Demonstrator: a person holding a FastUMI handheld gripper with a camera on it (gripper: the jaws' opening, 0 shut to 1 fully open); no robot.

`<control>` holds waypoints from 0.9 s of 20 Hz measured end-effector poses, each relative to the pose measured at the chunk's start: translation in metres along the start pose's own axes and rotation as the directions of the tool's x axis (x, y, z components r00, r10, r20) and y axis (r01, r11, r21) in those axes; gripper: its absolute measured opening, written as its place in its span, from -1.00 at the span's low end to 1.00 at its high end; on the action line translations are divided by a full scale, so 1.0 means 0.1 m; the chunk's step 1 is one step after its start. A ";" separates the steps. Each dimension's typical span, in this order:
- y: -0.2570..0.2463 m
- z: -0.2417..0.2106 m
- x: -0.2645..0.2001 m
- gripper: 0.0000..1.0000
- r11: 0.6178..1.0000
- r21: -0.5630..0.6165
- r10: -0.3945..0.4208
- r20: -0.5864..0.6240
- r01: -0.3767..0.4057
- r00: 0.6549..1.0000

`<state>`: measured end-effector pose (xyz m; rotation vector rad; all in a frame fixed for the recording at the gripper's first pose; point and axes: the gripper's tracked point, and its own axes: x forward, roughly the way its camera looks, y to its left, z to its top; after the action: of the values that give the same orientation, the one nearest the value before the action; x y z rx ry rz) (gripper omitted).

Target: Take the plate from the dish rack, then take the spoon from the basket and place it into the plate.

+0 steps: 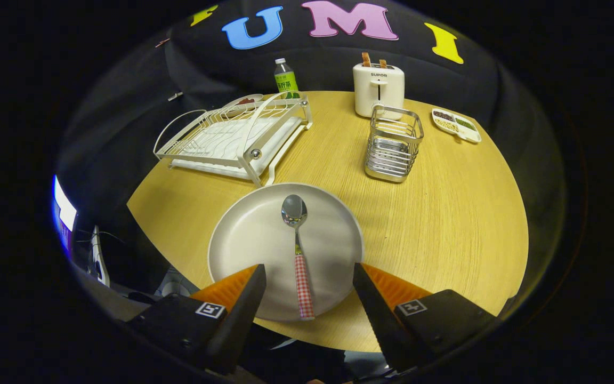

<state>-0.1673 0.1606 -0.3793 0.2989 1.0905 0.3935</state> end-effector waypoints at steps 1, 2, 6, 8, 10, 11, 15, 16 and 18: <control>-0.02 0.02 -0.01 0.98 1.000 -0.002 -0.008 0.016 0.008 1.000; -0.04 0.06 -0.04 0.97 1.000 -0.002 -0.016 0.031 0.016 0.999; -0.16 0.38 -0.24 0.98 0.998 -0.029 -0.045 0.122 0.049 0.992; -0.22 0.66 -0.42 0.98 0.996 -0.063 -0.056 0.191 0.069 0.980; -0.28 1.00 -0.64 0.98 0.993 -0.082 -0.058 0.272 0.084 0.961; -0.31 1.17 -0.76 0.97 0.992 -0.088 -0.059 0.312 0.091 0.948; -0.47 1.81 -1.30 0.97 0.983 -0.117 -0.071 0.478 0.144 0.876; -0.52 1.93 -1.43 0.96 0.977 -0.126 -0.085 0.510 0.172 0.856; -0.61 2.18 -1.70 0.96 0.959 -0.167 -0.092 0.579 0.228 0.810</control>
<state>-0.0304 0.0201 -0.1752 0.0996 0.4665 0.2475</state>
